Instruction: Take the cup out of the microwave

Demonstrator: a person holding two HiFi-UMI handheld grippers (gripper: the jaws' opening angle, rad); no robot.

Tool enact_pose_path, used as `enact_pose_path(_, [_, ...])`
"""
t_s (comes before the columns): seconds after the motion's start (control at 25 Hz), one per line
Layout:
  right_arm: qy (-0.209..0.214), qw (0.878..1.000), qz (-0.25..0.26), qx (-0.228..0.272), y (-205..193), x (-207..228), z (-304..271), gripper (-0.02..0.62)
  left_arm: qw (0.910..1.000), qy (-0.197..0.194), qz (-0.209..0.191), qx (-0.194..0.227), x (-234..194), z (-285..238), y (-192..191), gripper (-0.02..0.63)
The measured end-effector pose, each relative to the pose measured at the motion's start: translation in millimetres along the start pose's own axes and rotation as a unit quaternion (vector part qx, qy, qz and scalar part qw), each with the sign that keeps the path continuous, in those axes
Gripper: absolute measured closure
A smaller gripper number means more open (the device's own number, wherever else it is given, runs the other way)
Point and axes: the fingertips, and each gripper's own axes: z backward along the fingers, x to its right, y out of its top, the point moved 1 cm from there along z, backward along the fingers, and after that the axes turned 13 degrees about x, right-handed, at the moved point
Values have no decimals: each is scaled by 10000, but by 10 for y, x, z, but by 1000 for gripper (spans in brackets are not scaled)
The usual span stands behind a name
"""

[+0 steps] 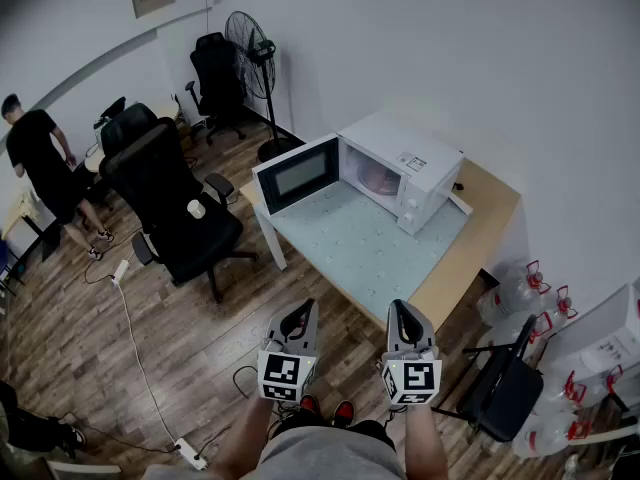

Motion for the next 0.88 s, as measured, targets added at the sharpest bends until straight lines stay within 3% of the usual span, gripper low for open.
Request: enact_pose_path(0.88, [116, 9998, -158, 4, -133, 184, -254, 577, 9999, 112, -39, -105, -31, -286, -74, 583])
